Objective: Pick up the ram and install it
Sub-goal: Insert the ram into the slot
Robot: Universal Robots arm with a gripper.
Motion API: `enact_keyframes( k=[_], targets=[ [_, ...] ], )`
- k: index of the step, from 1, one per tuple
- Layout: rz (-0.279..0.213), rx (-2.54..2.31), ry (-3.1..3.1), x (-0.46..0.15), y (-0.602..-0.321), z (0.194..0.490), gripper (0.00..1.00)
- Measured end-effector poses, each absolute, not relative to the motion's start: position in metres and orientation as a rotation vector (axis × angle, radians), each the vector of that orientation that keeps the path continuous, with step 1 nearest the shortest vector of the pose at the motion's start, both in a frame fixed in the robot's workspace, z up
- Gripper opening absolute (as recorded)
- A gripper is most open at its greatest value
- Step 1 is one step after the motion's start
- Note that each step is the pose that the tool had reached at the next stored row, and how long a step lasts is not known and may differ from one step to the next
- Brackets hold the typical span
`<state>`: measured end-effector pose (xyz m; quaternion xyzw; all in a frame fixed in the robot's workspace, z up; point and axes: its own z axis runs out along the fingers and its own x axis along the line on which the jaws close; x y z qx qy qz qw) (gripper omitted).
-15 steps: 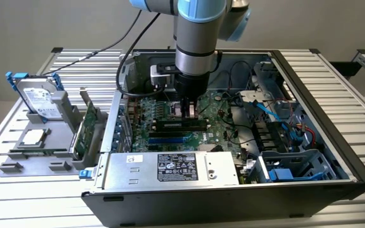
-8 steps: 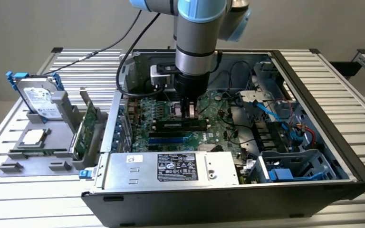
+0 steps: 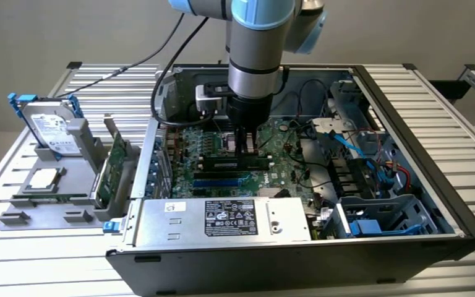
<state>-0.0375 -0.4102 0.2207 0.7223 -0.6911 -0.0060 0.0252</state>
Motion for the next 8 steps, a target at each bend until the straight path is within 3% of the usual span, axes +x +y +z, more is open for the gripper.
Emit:
enact_keyframes(
  k=[8],
  targets=[
    [-0.022, 2.234, -2.137, -0.038, -0.410, 0.238, 0.45]
  ],
)
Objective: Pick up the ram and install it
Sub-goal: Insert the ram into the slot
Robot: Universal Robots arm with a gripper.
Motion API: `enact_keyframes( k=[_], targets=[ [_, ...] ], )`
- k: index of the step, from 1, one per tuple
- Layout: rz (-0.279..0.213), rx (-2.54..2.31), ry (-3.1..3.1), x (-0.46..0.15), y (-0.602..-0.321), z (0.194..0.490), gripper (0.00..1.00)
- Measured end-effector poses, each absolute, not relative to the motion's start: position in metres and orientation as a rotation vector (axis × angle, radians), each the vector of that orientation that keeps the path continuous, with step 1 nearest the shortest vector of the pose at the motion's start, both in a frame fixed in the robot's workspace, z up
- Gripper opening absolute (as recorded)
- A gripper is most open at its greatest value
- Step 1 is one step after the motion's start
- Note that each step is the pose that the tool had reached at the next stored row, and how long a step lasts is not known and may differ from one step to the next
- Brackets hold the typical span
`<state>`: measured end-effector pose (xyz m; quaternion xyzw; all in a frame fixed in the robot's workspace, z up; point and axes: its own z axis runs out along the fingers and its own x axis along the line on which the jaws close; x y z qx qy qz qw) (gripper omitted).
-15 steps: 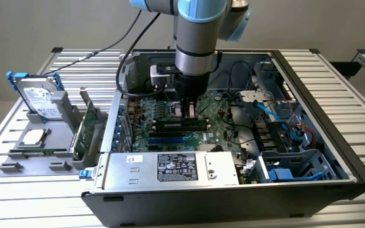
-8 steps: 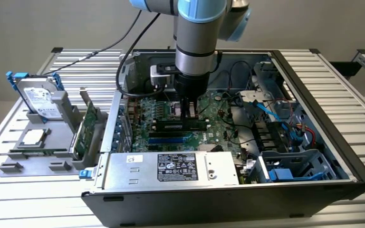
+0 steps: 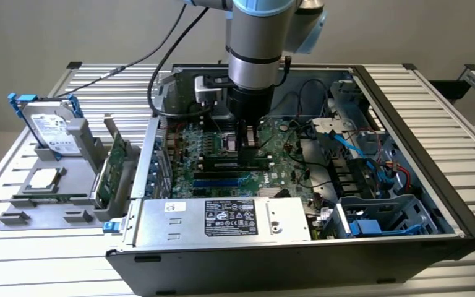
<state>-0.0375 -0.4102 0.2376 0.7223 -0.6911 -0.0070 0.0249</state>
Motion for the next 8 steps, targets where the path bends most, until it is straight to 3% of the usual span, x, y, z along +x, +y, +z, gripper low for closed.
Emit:
enact_keyframes(
  k=[8],
  targets=[
    [-0.023, 2.234, -2.137, -0.0375, -0.4102, 0.2437, 0.45]
  ],
)
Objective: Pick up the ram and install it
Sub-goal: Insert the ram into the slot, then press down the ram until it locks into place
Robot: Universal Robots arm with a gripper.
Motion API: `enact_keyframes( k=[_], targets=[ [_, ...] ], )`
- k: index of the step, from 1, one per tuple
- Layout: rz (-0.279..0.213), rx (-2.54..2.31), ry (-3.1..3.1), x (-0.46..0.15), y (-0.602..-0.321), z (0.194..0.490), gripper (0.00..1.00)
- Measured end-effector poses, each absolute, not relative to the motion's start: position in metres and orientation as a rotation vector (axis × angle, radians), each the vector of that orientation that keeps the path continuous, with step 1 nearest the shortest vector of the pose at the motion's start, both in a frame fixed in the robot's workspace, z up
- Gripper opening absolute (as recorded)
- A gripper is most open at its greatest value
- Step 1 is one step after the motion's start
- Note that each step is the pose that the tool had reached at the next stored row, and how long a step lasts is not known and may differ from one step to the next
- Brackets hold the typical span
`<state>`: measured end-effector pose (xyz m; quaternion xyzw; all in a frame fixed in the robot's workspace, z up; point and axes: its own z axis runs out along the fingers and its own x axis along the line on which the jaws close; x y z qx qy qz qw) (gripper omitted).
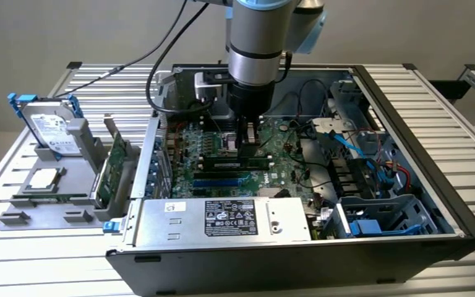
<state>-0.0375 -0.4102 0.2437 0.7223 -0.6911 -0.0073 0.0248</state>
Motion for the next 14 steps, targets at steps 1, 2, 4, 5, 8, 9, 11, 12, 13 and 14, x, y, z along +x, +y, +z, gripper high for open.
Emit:
enact_keyframes(
  k=[1, 2, 4, 5, 8, 9, 11, 12, 13, 14],
  targets=[
    [-0.023, 2.234, -2.137, -0.0375, -0.4102, 0.2437, 0.45],
    [-0.023, 2.234, -2.137, -0.0375, -0.4102, 0.2437, 0.45],
    [-0.023, 2.234, -2.137, -0.0375, -0.4102, 0.2437, 0.45],
    [-0.022, 2.234, -2.137, -0.0375, -0.4102, 0.2437, 0.45],
    [-0.023, 2.234, -2.137, -0.0375, -0.4102, 0.2437, 0.45],
    [-0.022, 2.234, -2.137, -0.0375, -0.4102, 0.2437, 0.45],
    [-0.023, 2.234, -2.137, -0.0375, -0.4102, 0.2437, 0.45],
    [-0.022, 2.234, -2.137, -0.0375, -0.4102, 0.2437, 0.45],
    [-0.023, 2.234, -2.137, -0.0375, -0.4102, 0.2437, 0.44],
    [-0.022, 2.234, -2.137, -0.0375, -0.4102, 0.2437, 0.37]
  ],
)
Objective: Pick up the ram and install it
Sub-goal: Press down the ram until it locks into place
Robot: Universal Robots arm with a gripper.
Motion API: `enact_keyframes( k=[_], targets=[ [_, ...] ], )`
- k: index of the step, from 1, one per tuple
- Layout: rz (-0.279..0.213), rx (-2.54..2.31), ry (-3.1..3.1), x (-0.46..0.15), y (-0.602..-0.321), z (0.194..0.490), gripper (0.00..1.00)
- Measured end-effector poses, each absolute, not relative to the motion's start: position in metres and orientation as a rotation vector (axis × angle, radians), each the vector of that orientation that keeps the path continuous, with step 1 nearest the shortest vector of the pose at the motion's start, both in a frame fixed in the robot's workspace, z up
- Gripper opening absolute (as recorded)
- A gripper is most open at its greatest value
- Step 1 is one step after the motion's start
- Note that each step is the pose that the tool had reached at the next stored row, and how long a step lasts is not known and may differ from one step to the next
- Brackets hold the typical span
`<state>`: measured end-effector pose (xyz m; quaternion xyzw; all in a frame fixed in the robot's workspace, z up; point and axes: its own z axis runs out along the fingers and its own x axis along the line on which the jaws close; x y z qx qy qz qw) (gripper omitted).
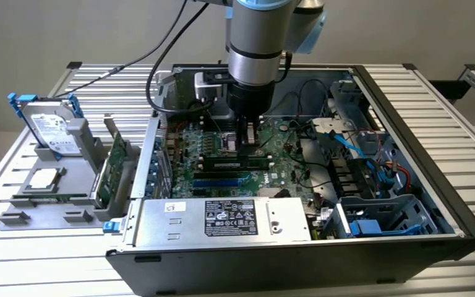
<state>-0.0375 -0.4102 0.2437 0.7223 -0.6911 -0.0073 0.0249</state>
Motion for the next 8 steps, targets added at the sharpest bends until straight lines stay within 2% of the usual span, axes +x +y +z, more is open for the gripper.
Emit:
enact_keyframes(
  k=[1, 4, 6, 8],
  targets=[
    [-0.022, 2.234, -2.137, -0.0375, -0.4102, 0.2437, 0.31],
    [-0.022, 2.234, -2.137, -0.0375, -0.4102, 0.2437, 0.25],
    [-0.022, 2.234, -2.137, -0.0382, -0.4102, 0.2437, 0.13],
    [-0.022, 2.234, -2.137, -0.0399, -0.4102, 0.2433, 0.11]
  ],
)
